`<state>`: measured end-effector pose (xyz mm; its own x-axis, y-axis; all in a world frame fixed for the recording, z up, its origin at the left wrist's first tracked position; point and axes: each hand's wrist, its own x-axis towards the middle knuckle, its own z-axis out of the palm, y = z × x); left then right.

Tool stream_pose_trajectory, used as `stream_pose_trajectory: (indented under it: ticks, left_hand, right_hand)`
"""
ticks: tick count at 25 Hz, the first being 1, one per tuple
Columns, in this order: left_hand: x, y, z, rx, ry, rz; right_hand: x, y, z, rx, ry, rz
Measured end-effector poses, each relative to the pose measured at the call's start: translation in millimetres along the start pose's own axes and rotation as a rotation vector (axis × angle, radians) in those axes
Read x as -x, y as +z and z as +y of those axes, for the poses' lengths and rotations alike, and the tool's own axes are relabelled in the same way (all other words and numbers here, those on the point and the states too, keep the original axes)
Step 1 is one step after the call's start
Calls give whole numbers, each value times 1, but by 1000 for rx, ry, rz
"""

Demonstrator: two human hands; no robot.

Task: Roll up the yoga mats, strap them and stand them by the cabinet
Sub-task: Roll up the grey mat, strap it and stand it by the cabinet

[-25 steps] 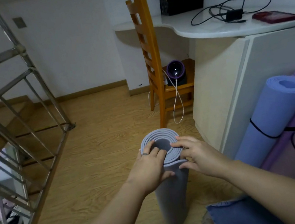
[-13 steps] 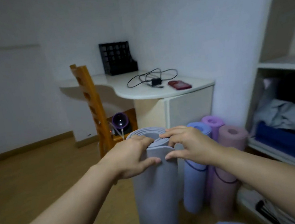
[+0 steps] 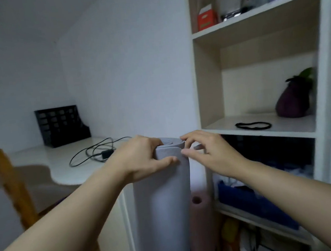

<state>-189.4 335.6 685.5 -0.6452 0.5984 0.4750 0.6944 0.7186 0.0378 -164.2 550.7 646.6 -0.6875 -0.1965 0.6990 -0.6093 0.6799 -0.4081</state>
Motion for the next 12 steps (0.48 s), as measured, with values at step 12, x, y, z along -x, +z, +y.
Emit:
stream_pose_trajectory:
  ticks: [12]
  left_hand:
    - [-109,18,36,20,-39,54]
  right_hand:
    - [-36,-92,185,915,791,-247]
